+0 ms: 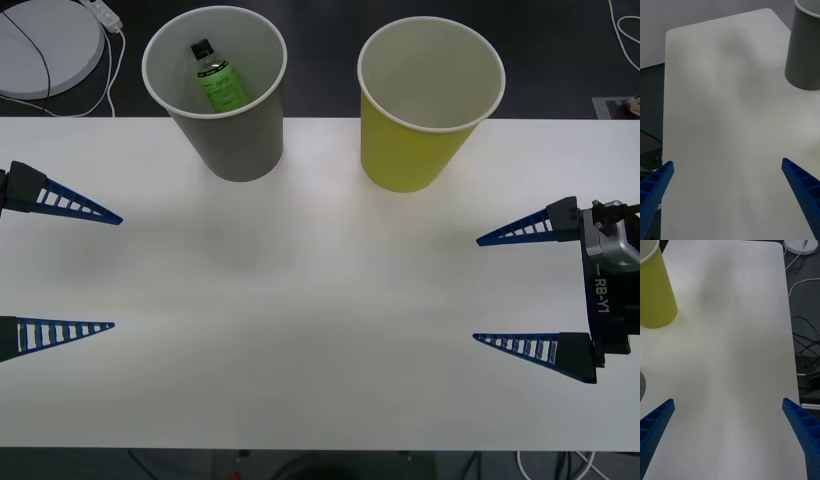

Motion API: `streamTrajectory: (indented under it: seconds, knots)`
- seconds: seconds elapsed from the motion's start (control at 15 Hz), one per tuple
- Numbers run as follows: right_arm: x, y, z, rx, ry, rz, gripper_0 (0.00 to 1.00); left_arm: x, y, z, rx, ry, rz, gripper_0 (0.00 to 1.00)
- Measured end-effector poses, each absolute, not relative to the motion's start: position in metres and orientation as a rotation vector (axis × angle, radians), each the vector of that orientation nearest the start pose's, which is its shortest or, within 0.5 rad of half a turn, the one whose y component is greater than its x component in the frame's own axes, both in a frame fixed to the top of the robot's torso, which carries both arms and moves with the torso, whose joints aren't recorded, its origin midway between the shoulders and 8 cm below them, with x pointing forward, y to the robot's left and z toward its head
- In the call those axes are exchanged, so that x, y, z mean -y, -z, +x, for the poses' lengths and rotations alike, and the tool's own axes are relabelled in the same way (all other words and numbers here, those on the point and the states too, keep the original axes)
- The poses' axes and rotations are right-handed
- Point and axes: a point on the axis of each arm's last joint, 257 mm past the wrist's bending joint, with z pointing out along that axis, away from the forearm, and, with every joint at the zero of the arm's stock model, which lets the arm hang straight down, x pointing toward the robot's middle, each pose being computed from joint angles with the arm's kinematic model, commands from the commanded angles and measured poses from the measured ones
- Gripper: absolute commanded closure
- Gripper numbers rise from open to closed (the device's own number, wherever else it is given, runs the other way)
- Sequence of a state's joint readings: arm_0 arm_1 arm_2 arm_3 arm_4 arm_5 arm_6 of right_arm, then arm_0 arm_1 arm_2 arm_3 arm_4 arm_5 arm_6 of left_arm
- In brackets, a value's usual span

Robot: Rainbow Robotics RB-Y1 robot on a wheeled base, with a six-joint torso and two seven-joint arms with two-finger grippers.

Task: Put the can into the green bin and the plastic bottle into the gray bin

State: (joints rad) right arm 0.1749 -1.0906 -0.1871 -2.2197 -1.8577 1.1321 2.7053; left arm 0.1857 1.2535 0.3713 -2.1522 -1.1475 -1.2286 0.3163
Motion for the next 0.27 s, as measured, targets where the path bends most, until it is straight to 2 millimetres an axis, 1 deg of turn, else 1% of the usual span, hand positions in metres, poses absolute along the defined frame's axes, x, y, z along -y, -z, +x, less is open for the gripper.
streamTrajectory:
  seconds: [0.27]
  knots:
    - [0.1883, 0.1308, 0.3094, -1.603, -0.493, -1.531, 0.00, -0.2360, 0.0851, 0.3149, -1.542, 0.350, 1.682, 0.00]
